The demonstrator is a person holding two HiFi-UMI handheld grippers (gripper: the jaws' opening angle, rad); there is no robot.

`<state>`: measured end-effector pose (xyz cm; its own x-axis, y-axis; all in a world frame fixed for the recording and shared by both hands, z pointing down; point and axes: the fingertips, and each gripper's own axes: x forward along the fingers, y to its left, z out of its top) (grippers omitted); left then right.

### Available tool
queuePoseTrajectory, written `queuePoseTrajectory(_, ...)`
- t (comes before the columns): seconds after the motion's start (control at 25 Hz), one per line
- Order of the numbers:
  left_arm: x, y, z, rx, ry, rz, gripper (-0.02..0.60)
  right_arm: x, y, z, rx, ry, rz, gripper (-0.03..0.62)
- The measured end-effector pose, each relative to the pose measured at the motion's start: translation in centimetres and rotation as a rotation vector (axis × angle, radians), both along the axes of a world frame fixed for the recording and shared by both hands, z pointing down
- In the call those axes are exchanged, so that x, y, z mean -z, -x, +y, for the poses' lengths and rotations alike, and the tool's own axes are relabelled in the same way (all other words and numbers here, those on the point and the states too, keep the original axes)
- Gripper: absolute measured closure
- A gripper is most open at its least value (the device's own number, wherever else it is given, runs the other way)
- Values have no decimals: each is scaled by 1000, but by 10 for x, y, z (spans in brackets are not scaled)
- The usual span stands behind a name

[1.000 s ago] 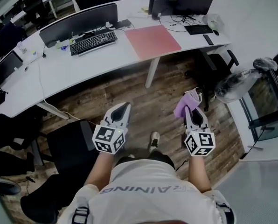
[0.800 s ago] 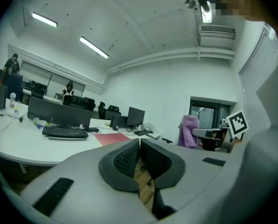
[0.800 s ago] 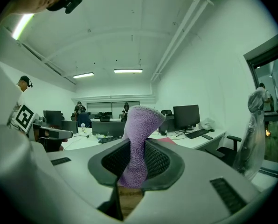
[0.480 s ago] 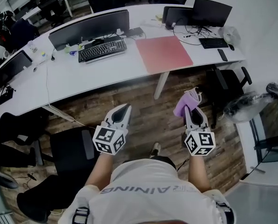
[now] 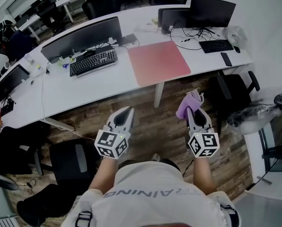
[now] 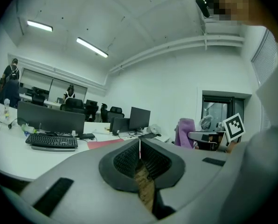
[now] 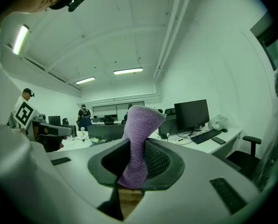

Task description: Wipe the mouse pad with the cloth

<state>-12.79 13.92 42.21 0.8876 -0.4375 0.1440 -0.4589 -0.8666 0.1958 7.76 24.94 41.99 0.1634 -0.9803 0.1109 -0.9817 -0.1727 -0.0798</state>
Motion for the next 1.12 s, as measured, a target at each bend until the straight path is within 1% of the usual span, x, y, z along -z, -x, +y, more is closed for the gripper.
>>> queuePoseTrajectory(0.12, -2, -31, -8, -1, -1, -2, 549, -8, -32, -8, -2, 4, -13, 496)
queuePoseTrajectory(0.2, -3, -46, -13, -4, -1, -10, 549, -12, -47, -11, -9, 8, -29, 496)
queuePoseTrajectory(0.4, -4, -75, -35, -4, 1, -7, 549, -20, -75, -27, -14, 21, -27, 496)
queuePoseTrajectory(0.56, -7, -93, -63, -7, 2, -3, 549, -22, -92, -51, -19, 27, -19, 496)
queuePoseTrajectory(0.76, -10, -109, -114, -1, 18, 14, 549, -17, -107, -100, -13, 37, -5, 496)
queuePoseTrajectory(0.92, -6, -122, -166, 0, 25, 22, 549, -8, -117, -152, -1, 41, 12, 496)
queuePoseTrajectory(1.0, -3, -124, -193, 1, 23, 24, 549, -5, -121, -182, 2, 39, 13, 496)
queuePoseTrajectory(1.12, -7, -117, -234, 27, 33, 23, 549, -8, -120, -225, 20, 54, 10, 496)
